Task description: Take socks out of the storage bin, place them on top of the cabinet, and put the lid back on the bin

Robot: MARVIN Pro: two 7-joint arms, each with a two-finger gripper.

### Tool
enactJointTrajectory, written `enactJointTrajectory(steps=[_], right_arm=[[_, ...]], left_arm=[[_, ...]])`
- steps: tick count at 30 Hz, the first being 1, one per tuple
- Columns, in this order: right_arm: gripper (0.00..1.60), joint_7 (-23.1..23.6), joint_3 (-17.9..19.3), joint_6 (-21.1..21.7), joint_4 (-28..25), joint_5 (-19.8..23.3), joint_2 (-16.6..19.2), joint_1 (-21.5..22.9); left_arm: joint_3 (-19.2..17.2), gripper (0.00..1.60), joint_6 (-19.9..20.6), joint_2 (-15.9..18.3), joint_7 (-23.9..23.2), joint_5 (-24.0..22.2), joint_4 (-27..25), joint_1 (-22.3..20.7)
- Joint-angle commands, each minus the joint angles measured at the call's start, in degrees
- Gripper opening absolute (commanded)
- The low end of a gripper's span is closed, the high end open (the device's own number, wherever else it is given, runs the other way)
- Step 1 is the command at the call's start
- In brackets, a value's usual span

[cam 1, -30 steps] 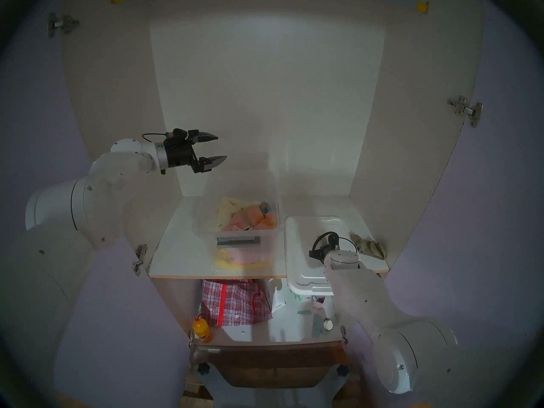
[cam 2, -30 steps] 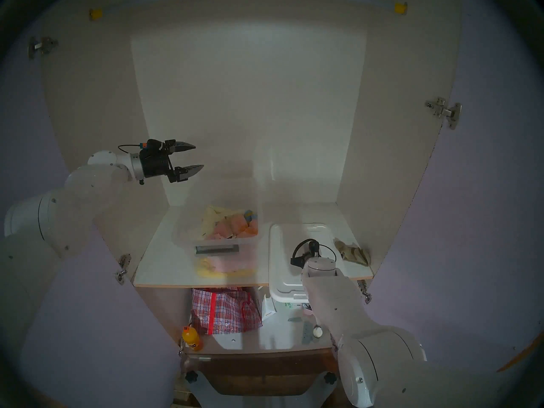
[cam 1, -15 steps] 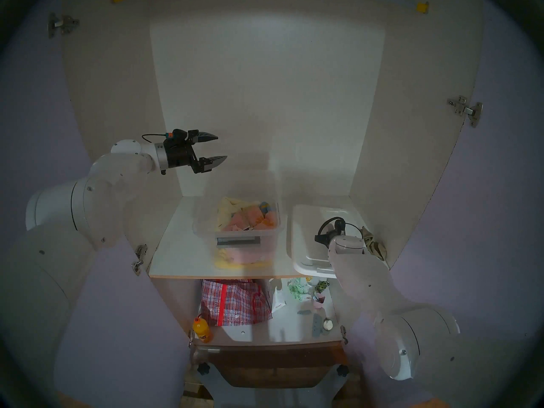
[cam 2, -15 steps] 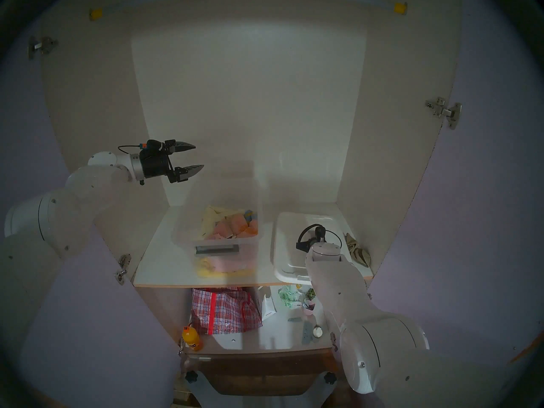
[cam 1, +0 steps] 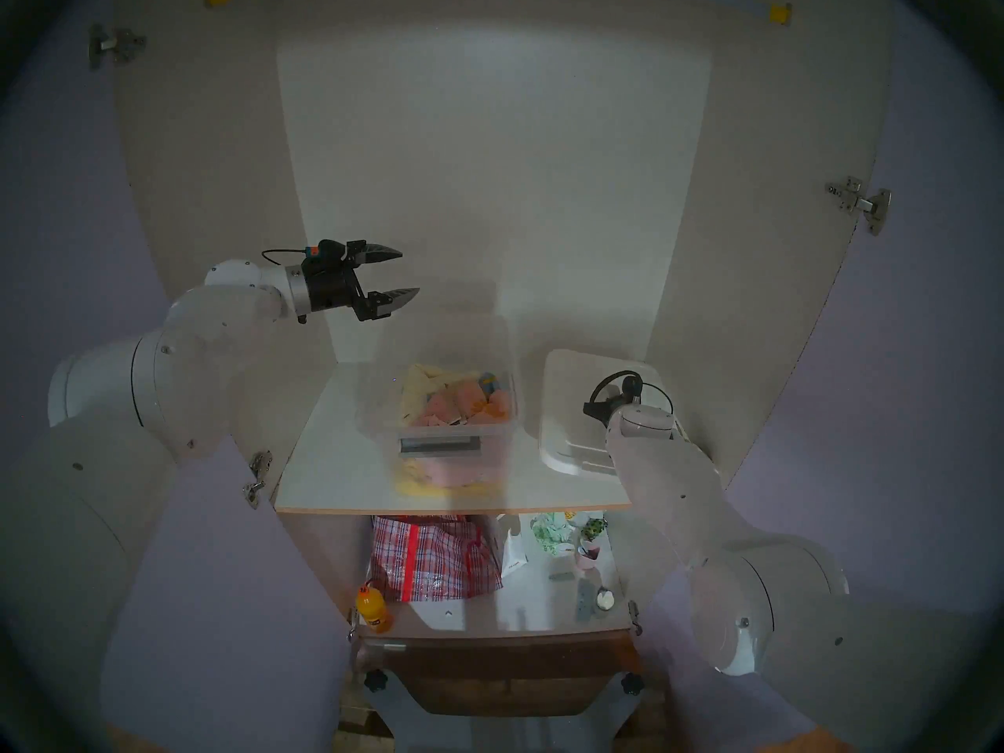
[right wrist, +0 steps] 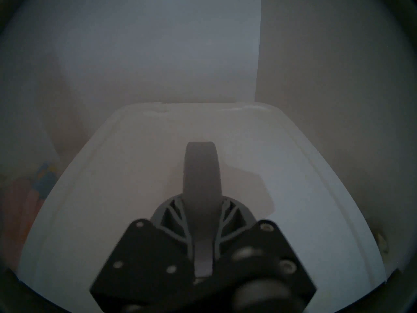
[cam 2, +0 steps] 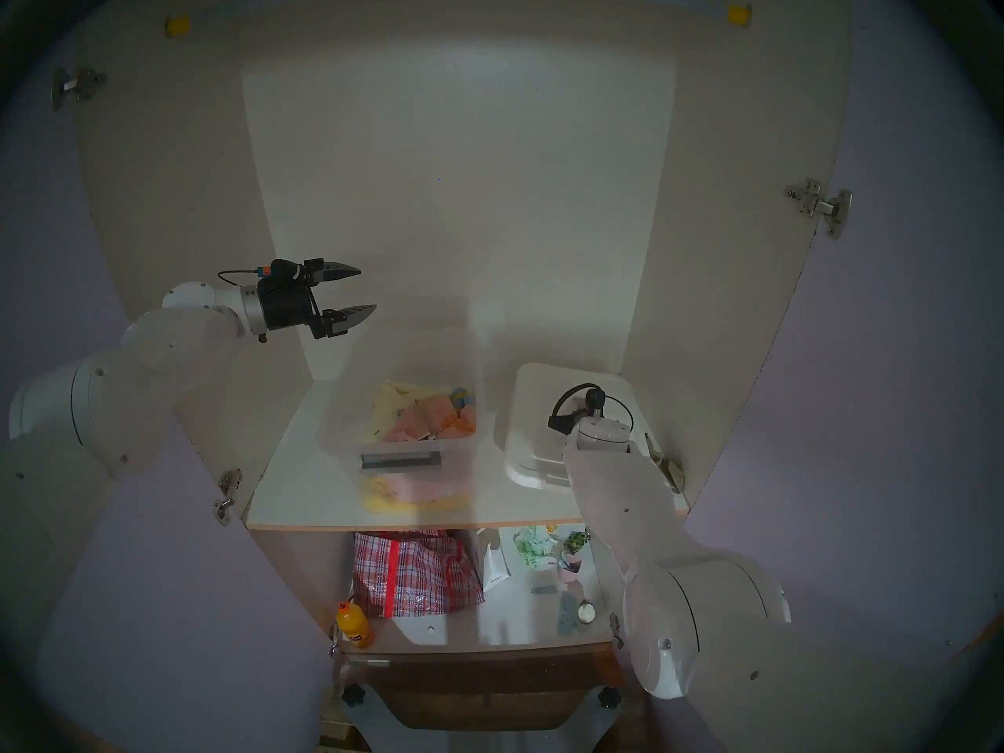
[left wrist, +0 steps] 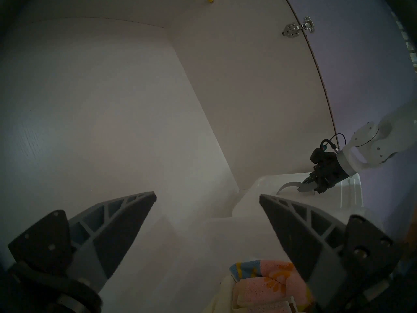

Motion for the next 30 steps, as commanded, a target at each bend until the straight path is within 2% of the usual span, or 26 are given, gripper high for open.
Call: enactJointTrajectory(steps=[1, 23, 30], right_arm=[[0.0, -0.23, 0.11, -0.73, -1.59, 0.1, -0.57, 4.55], [0.0, -2.31, 2.24, -0.66, -0.13, 1.16, 0.56, 10.98], [0.0, -2.6, 2.17, -0.58, 0.3, 1.28, -0.14, 13.19]], left_arm=[[-0.54, 1.6, -0.39, -0.12, -0.01, -0.58, -1.09, -1.88], [-1.16, 1.6, -1.39, -0.25, 0.98, -0.54, -1.09, -1.51], [-1.3, 1.6, -1.67, -0.29, 1.27, -0.52, -1.07, -1.4]])
